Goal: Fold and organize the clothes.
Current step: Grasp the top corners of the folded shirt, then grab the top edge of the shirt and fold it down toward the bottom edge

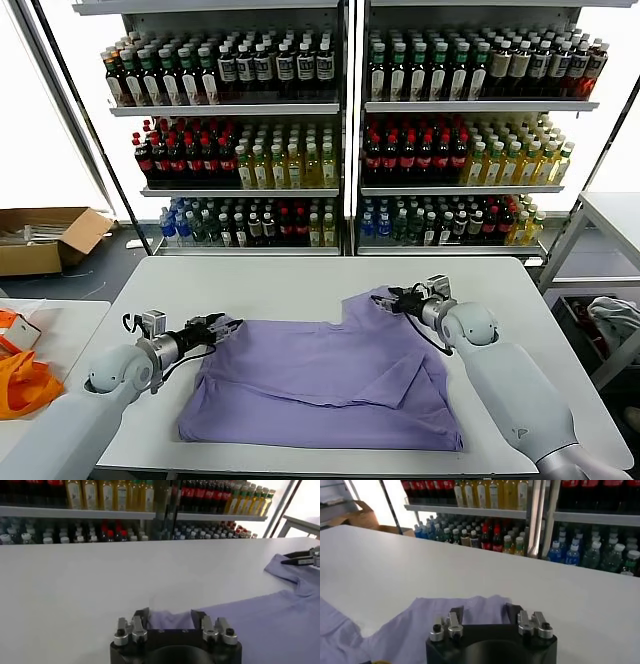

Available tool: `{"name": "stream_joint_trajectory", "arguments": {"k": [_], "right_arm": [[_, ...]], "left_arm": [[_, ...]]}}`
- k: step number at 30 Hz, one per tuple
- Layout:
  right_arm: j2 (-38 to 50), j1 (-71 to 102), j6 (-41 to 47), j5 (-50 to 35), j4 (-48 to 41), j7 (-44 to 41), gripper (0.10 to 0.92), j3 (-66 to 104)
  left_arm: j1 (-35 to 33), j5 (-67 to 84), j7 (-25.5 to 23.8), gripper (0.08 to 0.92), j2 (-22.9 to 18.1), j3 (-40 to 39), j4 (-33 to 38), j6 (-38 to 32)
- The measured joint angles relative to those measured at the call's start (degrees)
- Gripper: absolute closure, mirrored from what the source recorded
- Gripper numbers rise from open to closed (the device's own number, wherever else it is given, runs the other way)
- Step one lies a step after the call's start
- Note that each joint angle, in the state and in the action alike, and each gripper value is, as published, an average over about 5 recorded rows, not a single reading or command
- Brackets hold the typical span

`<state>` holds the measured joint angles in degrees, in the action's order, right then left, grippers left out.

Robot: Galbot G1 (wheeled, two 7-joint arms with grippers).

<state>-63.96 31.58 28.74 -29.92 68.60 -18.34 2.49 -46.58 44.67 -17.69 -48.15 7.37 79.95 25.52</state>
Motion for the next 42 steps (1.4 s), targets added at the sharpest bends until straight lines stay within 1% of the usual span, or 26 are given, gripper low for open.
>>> {"name": "stream_joint_trajectory", "arguments": {"k": [9,13,15,21,28,35,42], "right_arm": [[0.1,1.6,-0.2,-1.1,1.8,1.1,0.83,0.8],[0.1,2.4,-0.4,-2.4,3.6,1.9,0.912,1.7],[0.2,2.8,-0.4,-3.2,4.8,2.4,0.92,2.1],[1.0,4.2,0.0,-5.7,9.4,3.8,0.92,3.4],[3.3,7.6,0.6,-9.1,17.2,5.4,0.92,6.0],[7.2,13.9,0.8,-11.7,26.6,6.7,0.92,10.3],[10.6,24.2,1.6,-13.2,37.2,8.1,0.92,17.4]], "left_arm": [[-0.8,0.3,0.5,0.812,-0.3,0.4,0.2,-0.9],[-0.8,0.5,1.2,0.9,-0.3,0.3,0.8,-1.3],[-0.8,0.7,1.7,0.913,-0.3,0.4,1.2,-1.6],[-1.5,1.7,3.4,0.914,0.1,1.2,3.0,-2.4],[-4.4,2.9,5.6,0.914,1.4,3.8,8.0,-2.9],[-10.4,3.4,8.4,0.914,3.3,8.1,15.4,-3.3],[-19.0,3.4,11.9,0.914,4.4,13.2,24.1,-2.5]]}}
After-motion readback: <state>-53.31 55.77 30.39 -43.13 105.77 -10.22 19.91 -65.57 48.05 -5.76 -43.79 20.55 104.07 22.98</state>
